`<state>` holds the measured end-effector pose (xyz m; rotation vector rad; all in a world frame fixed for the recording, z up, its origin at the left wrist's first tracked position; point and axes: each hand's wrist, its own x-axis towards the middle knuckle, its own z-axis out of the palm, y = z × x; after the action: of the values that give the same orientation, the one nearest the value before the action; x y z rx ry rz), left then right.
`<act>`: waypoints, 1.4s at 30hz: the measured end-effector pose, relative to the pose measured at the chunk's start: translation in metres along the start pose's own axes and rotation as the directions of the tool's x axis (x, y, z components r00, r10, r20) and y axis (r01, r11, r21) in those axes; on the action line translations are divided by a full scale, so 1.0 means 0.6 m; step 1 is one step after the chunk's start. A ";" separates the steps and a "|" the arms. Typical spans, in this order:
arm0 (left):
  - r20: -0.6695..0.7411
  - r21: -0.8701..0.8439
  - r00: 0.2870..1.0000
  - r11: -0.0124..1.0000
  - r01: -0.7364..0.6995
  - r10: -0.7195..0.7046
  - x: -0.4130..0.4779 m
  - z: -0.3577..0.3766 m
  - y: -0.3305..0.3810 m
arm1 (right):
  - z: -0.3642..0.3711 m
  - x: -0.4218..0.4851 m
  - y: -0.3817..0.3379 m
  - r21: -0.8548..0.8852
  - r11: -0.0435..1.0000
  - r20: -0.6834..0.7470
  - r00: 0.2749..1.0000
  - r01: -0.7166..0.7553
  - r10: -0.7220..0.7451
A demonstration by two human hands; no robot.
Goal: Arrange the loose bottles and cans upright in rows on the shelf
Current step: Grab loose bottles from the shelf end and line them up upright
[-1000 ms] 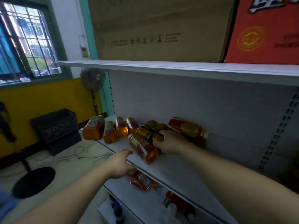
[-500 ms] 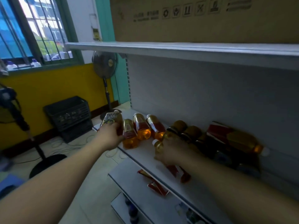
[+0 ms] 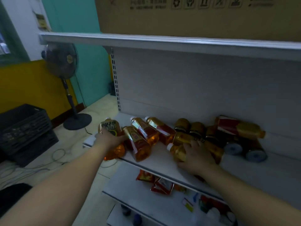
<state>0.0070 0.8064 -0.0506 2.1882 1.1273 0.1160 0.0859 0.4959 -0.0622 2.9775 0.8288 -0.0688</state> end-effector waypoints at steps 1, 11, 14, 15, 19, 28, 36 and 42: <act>-0.003 0.008 1.000 1.000 0.009 -0.009 0.000 0.004 -0.004 | 0.002 0.000 0.000 0.009 1.000 -0.001 1.000 -0.009 0.009; -0.031 -0.027 0.999 0.999 0.041 -0.042 0.011 0.010 -0.009 | 0.007 0.002 -0.006 0.052 0.997 0.046 0.998 -0.055 0.052; -0.056 -0.081 0.998 0.997 0.019 -0.024 0.013 0.011 -0.024 | 0.006 0.000 -0.004 0.093 0.994 0.040 0.998 -0.061 0.057; -0.067 -0.101 0.998 0.995 -0.003 -0.004 0.012 0.011 -0.031 | 0.006 -0.002 -0.004 0.104 0.993 0.033 0.998 -0.061 0.058; -0.124 -0.248 0.990 0.963 -0.102 0.073 -0.008 0.006 -0.049 | 0.005 -0.007 -0.004 0.096 0.994 -0.005 0.999 -0.046 0.047; -0.374 -0.480 0.880 0.751 -0.453 0.292 -0.096 -0.030 -0.048 | -0.022 -0.045 0.012 0.408 0.912 -0.205 0.970 -0.034 0.128; -0.233 -0.625 0.771 0.516 -0.585 0.593 -0.213 0.043 0.079 | -0.081 -0.143 0.076 0.821 0.570 -0.318 0.813 -0.021 0.487; -0.079 -0.732 0.650 0.398 -0.553 0.756 -0.343 0.154 0.166 | -0.093 -0.281 0.191 0.876 0.468 -0.288 0.652 -0.117 0.702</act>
<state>-0.0191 0.5630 -0.0195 1.6988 -0.0852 0.5025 0.0029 0.3143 0.0073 4.0710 -0.1848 0.8836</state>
